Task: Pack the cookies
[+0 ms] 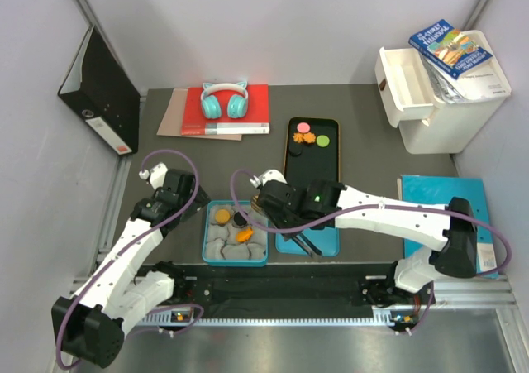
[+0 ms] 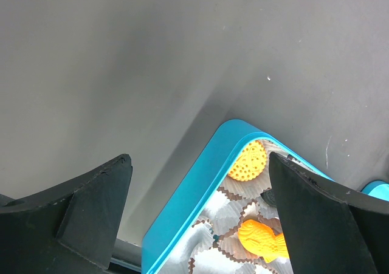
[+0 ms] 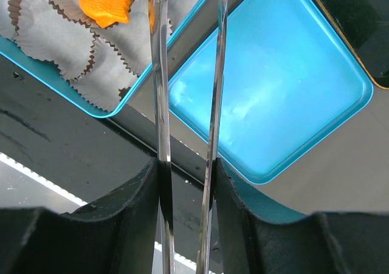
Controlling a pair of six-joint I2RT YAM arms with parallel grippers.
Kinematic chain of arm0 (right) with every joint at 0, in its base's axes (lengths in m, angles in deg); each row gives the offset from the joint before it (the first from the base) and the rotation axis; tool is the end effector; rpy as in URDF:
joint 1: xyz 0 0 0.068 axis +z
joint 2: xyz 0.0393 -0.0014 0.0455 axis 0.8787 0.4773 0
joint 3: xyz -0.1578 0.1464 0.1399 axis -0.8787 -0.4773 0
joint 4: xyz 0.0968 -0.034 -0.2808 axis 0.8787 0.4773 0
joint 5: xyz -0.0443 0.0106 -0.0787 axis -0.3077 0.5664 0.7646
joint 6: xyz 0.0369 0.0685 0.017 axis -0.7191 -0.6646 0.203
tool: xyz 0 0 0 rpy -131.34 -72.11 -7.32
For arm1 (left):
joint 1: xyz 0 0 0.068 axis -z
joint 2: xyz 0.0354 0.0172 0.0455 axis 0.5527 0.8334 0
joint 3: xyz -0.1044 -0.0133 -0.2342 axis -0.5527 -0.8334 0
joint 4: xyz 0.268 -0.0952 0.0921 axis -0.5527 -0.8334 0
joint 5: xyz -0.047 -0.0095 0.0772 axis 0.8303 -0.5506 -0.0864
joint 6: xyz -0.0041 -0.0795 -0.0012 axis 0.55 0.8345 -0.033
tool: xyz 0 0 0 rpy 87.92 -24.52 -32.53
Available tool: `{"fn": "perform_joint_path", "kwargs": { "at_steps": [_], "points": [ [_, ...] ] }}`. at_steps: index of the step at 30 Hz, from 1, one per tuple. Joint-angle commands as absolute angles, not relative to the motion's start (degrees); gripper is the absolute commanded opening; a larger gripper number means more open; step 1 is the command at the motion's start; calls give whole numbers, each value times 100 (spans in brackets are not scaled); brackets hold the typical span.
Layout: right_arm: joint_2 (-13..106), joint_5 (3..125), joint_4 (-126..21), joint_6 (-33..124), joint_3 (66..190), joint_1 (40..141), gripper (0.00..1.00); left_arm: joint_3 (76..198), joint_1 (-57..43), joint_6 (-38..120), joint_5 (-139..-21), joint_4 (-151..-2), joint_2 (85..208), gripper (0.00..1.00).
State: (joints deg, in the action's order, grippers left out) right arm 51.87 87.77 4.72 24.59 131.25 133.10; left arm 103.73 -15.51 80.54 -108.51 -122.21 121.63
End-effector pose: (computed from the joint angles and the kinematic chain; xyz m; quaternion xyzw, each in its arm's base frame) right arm 0.1294 0.3289 0.2564 -0.3337 0.9082 0.0733 0.2420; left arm 0.2284 -0.0492 0.1936 -0.3176 0.8850 -0.0283 0.3392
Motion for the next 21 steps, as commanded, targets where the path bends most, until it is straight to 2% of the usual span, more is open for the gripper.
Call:
{"fn": "perform_joint_path", "kwargs": {
  "at_steps": [1,21],
  "points": [
    [5214,8729,278,2364,13054,13400,34,10368,-1571,8056,-10885,-12129,12140,98],
    [5346,8562,163,2346,13019,13453,36,10351,-1571,8047,-10867,-12111,12140,98]
  ]
}}
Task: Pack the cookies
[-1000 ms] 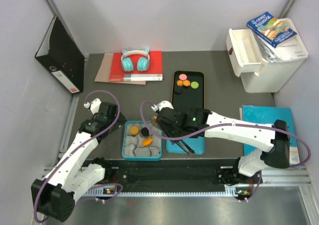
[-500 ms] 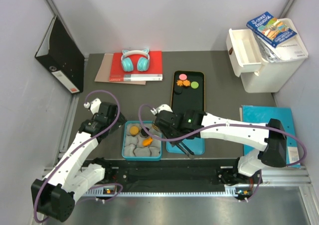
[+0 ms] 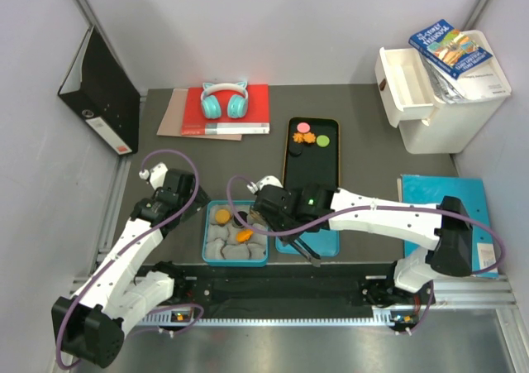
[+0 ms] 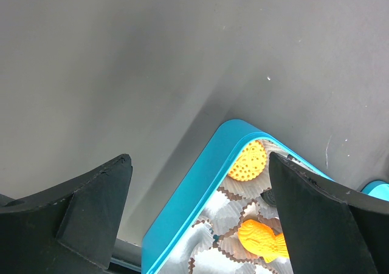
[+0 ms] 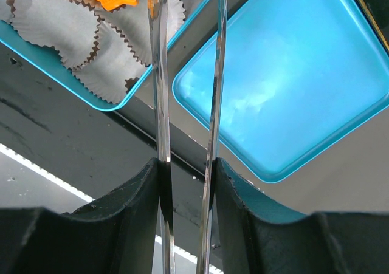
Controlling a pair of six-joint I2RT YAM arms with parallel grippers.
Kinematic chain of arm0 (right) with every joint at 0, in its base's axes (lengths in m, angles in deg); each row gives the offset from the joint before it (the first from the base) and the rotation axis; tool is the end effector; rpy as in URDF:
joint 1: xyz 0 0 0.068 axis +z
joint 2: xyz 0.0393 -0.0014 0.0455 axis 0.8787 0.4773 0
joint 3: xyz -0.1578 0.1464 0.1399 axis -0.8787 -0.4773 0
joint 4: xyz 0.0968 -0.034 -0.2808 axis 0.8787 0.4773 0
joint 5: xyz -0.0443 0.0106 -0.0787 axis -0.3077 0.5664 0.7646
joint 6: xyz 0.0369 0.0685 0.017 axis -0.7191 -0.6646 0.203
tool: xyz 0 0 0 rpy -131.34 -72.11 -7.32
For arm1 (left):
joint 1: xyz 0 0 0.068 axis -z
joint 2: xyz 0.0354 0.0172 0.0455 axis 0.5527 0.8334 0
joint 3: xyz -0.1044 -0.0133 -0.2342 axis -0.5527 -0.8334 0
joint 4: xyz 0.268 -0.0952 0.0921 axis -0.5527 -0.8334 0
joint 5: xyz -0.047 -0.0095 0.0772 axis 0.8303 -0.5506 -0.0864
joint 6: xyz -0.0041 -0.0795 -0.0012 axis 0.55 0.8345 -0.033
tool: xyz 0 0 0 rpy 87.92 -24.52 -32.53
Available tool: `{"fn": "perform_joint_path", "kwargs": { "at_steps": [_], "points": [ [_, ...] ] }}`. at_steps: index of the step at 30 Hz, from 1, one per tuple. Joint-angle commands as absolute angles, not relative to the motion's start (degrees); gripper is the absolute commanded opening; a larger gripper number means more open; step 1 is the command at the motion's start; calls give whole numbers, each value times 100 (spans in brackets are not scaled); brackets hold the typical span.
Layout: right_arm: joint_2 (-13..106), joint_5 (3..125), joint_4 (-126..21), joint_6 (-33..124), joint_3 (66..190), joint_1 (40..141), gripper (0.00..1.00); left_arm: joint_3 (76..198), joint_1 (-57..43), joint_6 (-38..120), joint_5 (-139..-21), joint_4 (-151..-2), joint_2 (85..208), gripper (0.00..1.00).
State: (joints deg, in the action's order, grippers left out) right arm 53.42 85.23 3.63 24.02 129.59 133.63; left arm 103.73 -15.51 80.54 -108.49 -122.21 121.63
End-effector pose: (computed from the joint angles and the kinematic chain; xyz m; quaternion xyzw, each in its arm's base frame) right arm 0.1245 0.3339 0.2376 -0.3422 0.9118 0.0757 0.2140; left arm 0.2284 -0.0492 0.1936 -0.3176 0.8851 -0.0284 0.3391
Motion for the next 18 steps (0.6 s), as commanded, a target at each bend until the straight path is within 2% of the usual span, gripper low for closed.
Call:
{"fn": "perform_joint_path", "kwargs": {
  "at_steps": [1,18],
  "points": [
    [5355,8571,163,2346,13019,13453,36,10351,-1571,8064,-10867,-12120,12132,98],
    [5206,8492,691,2382,12966,13954,36,10350,-1571,8056,-10850,-12102,12140,98]
  ]
}}
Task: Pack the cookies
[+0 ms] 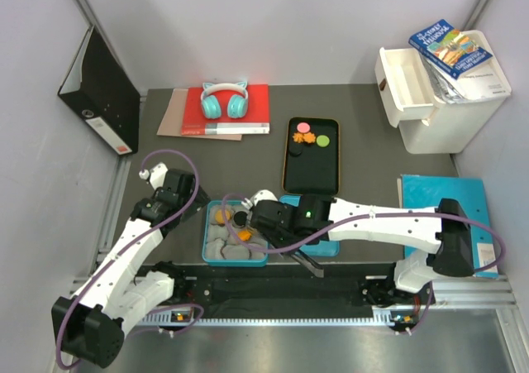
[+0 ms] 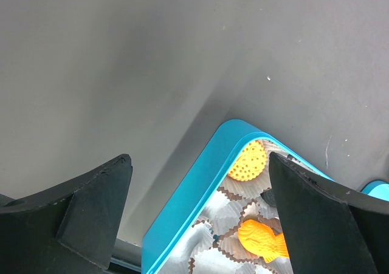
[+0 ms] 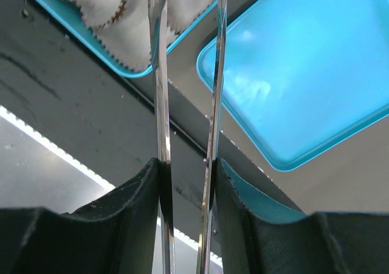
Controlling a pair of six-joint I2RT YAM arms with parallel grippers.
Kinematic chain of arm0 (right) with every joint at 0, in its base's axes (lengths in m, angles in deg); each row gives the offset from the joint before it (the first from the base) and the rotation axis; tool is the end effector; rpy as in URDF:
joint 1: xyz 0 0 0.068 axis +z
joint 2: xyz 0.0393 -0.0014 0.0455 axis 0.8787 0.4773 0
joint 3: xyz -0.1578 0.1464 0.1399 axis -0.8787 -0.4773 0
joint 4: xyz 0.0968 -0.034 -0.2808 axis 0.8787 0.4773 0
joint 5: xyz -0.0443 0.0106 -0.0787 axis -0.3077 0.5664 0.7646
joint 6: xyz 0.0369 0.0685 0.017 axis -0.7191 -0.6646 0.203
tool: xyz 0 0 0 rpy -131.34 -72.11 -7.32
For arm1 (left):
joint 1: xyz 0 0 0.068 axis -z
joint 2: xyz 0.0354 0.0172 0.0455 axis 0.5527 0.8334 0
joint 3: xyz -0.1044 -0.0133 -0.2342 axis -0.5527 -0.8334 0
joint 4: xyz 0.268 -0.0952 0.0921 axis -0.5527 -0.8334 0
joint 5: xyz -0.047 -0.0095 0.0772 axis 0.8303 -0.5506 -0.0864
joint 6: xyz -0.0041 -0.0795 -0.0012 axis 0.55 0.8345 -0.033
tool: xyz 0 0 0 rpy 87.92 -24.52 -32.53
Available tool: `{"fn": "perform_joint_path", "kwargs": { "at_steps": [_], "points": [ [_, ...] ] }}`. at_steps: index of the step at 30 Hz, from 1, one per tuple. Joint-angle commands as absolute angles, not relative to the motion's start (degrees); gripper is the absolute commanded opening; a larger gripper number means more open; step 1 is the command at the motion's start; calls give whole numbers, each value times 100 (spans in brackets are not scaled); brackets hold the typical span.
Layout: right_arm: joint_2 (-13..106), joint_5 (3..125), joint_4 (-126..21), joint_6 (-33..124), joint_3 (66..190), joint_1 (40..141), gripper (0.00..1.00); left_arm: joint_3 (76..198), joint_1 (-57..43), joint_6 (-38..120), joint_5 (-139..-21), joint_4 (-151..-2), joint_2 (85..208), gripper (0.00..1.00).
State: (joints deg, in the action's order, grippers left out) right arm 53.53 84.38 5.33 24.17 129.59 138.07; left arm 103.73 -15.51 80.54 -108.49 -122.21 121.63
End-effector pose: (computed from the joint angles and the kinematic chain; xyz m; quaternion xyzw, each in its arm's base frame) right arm 0.0964 0.3393 0.2352 -0.3828 0.8995 0.0758 0.1963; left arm 0.2284 -0.0492 0.1936 -0.3176 0.8851 -0.0284 0.3391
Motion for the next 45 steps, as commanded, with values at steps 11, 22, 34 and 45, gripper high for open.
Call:
{"fn": "perform_joint_path", "kwargs": {
  "at_steps": [11,22,34,45],
  "points": [
    [5109,8571,699,2311,12799,13962,36,10359,-1571,8064,-10849,-12120,12123,98],
    [5074,8615,752,2303,12895,13962,42,10351,-1571,8064,-10841,-12111,12175,98],
    [5065,8711,919,2276,13185,13971,48,10351,-1571,8064,-10832,-12111,12158,98],
    [4933,8931,981,2215,13422,13962,50,10350,-1571,8064,-10832,-12111,12167,98]
  ]
}}
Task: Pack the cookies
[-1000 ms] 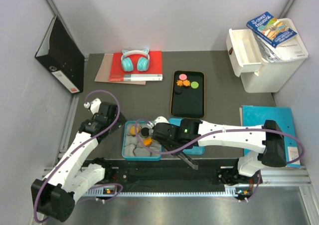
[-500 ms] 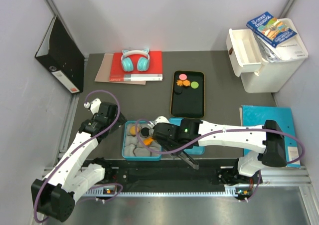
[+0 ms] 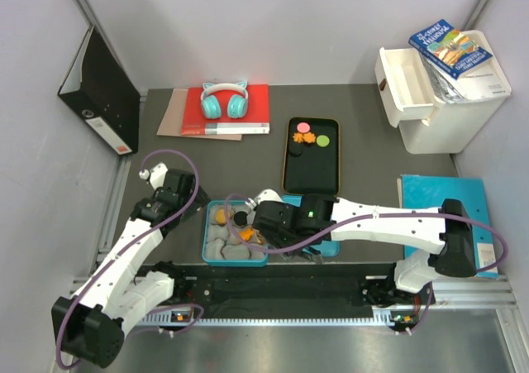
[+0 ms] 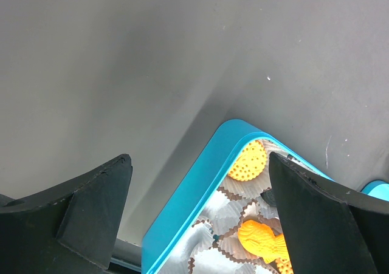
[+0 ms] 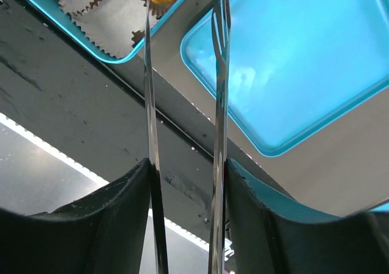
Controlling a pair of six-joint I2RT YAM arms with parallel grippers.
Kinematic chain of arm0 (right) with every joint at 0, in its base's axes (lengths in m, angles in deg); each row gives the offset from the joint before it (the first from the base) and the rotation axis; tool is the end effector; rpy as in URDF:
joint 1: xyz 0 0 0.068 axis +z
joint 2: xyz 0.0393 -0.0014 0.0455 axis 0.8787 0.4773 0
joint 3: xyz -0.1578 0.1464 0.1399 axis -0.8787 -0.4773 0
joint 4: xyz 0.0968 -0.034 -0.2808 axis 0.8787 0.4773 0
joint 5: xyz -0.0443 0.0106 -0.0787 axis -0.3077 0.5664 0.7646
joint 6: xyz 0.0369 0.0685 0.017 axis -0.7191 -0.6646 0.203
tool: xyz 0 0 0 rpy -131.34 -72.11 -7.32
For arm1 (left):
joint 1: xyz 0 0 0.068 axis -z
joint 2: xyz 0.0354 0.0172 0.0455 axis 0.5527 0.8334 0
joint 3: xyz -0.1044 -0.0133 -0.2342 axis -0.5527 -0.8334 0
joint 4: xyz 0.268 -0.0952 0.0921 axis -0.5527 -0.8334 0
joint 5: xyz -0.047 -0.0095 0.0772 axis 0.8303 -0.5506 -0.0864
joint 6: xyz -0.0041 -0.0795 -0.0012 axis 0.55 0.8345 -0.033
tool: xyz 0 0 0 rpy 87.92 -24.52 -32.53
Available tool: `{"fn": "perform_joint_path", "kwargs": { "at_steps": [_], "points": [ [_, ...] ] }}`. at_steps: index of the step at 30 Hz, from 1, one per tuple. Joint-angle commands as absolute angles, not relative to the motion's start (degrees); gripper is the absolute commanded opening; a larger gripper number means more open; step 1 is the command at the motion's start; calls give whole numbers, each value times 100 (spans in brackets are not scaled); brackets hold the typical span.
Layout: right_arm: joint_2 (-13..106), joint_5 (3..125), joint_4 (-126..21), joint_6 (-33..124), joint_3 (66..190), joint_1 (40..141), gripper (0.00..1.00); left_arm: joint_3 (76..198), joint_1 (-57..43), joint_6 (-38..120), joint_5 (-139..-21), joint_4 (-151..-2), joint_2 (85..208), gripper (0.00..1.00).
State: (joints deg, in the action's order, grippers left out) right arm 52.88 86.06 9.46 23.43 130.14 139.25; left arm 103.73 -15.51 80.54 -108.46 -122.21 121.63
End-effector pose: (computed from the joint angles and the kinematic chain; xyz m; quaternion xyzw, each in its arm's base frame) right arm 0.0892 0.3311 0.2392 -0.3878 0.9002 0.0499 0.1917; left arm 0.2284 -0.0493 0.1936 -0.3175 0.8851 -0.0286 0.3390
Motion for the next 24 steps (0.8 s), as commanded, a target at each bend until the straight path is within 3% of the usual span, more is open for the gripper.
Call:
{"fn": "perform_joint_path", "kwargs": {
  "at_steps": [1,13,17,20,24],
  "points": [
    [4898,9062,972,2180,13458,13962,50,10351,-1571,8064,-10841,-12111,12149,98],
    [4538,10179,1455,2109,14223,13559,50,10333,-1571,8064,-10814,-12094,12149,98],
    [4144,9891,930,2319,13733,12175,45,10324,-1571,8056,-10788,-12067,12158,98],
    [3818,9284,148,2495,13127,11249,34,10333,-1571,8038,-10753,-12050,12167,98],
    [3877,9073,-469,2627,12615,9792,31,10351,-1571,8029,-10665,-12041,12193,98]
  ]
}}
